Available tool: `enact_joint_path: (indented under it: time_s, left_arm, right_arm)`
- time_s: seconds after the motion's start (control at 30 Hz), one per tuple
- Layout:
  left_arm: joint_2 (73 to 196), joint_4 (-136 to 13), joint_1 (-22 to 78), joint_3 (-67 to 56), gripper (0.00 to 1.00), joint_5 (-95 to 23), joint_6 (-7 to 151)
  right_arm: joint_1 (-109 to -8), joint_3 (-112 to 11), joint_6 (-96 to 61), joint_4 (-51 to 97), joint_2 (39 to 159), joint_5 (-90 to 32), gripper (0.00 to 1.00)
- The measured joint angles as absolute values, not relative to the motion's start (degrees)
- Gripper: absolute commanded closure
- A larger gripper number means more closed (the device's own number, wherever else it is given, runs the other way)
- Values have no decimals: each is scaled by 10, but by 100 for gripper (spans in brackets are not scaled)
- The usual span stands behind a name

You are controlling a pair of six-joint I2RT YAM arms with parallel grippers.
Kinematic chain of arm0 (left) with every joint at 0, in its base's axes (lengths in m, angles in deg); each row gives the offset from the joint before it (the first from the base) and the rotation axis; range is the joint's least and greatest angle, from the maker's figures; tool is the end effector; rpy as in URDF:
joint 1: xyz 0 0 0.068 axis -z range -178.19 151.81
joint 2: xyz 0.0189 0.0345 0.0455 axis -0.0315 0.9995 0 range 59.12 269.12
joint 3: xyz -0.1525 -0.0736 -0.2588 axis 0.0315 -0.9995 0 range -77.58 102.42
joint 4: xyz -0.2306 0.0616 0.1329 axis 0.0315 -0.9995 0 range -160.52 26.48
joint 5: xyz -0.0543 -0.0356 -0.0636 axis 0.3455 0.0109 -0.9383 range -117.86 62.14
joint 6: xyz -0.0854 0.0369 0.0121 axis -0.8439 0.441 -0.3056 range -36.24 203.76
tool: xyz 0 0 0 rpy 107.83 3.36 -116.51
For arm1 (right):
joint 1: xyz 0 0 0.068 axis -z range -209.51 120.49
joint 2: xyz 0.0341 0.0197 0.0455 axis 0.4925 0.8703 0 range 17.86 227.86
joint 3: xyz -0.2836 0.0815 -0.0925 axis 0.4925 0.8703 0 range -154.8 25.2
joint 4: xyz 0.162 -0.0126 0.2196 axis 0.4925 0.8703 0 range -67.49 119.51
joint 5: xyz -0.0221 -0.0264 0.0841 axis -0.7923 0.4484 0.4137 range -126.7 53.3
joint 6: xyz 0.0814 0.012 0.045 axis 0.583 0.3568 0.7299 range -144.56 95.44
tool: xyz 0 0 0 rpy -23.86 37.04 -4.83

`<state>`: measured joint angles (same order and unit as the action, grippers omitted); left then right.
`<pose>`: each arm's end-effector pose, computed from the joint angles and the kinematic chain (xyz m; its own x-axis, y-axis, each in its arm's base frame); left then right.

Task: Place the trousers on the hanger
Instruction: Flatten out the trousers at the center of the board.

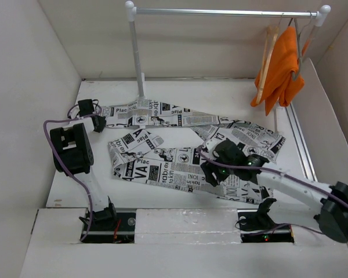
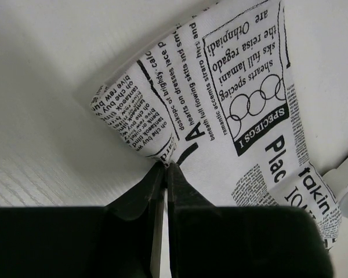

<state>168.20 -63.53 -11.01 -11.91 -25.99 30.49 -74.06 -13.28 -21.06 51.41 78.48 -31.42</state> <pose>0.4499 0.1053 0.1562 -0.2046 -0.8680 -0.4524 -0.6835 0.4575 -0.5688 0.1602 0.1688 0.2116 -0.5982 -0.5038 -0.6232 -0.7046 0.7010 0.1097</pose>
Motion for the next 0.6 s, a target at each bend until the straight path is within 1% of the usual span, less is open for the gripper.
enact_joint_path:
  time_s: [0.13, 0.23, 0.3, 0.33, 0.37, 0.4, 0.43, 0.47, 0.6]
  left_arm:
    - [1668, -634, -112, -132, 100, -262, 314]
    - [1621, -653, -112, -155, 100, -262, 326]
    - [1566, -668, -112, -167, 100, -264, 333]
    - [1537, -674, -112, -170, 100, -264, 336]
    - [1503, -681, -112, -172, 100, -265, 338]
    - [1469, -684, -112, -172, 100, -266, 340]
    - [1434, -685, -112, -172, 100, -266, 343]
    - [1400, -687, -112, -171, 100, -267, 345]
    - [1309, -716, -112, -150, 100, -267, 359]
  right_arm:
    - [-782, -138, -211, 464, 883, -320, 30]
    - [-819, -154, -220, 434, 959, -323, 34]
    - [-846, -163, -224, 421, 997, -328, 49]
    - [-859, -167, -228, 413, 1012, -341, 59]
    - [-867, -170, -230, 399, 1017, -356, 93]
    - [-875, -172, -230, 399, 1023, -357, 93]
    - [-881, -170, -229, 387, 1026, -360, 98]
    - [-886, -170, -228, 381, 1027, -361, 100]
    - [-924, -146, -221, 369, 1006, -354, 100]
